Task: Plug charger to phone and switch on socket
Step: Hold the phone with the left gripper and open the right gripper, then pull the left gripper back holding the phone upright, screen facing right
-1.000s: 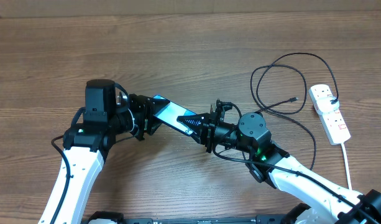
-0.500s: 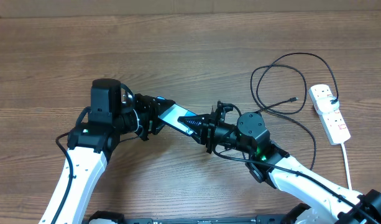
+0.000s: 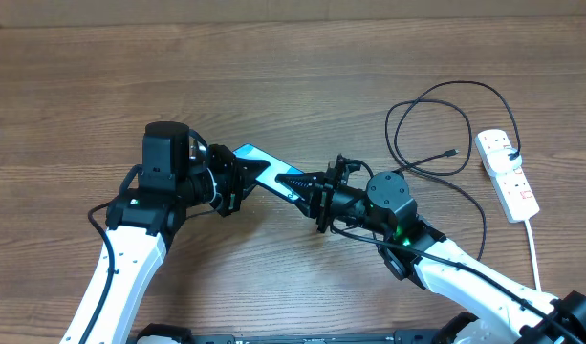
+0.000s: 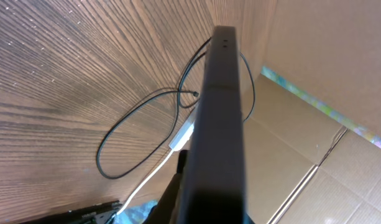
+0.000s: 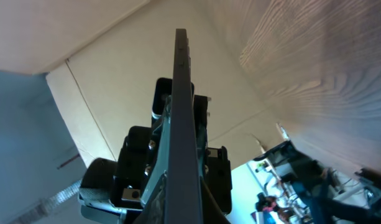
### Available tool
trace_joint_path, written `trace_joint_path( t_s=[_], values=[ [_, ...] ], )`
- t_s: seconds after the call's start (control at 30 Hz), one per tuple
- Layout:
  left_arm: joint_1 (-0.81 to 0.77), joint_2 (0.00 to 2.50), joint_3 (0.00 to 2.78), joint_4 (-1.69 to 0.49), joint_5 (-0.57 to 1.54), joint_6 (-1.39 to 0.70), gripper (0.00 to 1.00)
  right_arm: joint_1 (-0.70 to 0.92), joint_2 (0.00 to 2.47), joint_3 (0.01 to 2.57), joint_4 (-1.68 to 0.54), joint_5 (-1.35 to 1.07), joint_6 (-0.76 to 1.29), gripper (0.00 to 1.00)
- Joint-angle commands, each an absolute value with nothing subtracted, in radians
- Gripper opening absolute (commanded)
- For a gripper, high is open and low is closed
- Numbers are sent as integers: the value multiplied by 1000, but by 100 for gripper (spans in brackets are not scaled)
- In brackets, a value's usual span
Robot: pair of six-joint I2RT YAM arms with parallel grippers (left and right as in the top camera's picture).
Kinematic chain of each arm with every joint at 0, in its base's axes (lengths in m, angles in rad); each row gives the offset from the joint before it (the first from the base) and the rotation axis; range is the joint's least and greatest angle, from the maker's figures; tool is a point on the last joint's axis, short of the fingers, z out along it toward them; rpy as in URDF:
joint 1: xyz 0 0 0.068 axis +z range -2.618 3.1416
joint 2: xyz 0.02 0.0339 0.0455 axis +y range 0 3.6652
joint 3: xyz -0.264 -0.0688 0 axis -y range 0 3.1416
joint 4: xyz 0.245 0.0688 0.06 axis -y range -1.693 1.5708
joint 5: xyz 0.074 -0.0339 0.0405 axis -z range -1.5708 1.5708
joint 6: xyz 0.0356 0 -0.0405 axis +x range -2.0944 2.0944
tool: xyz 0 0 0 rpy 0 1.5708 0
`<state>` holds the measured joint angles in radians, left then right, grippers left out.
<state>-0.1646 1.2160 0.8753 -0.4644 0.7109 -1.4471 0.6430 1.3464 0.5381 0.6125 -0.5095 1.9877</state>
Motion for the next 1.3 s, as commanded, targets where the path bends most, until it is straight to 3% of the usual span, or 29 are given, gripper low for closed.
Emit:
trace_joint_path(
  t_s=[0.0,0.33,0.47,0.63,0.67,0.87,1.0,1.27],
  values=[
    [-171,1222,878,-455,694,-1488,4,656,1336,544,620,-559,1976,5],
    [-171,1222,878,-421,653,-1542,5,656,1336,544,620,-559,1993,22],
    [-171,1222,878,-427,581,-1530,4,656,1336,544,618,-564,1991,47],
    [-170,1222,878,-485,424,-1440,4,655,1336,544,566,-562,1913,96],
    [-170,1222,878,-497,414,-1428,4,655,1336,544,543,-558,1881,100],
    [-169,1222,878,-551,425,-1296,4,631,1336,544,250,-254,1496,100],
    [-169,1222,878,-603,446,-1213,4,585,1335,545,236,-224,1114,100],
    [-169,1222,878,-633,489,-1082,4,435,1291,586,65,-223,1059,100]
  ],
)
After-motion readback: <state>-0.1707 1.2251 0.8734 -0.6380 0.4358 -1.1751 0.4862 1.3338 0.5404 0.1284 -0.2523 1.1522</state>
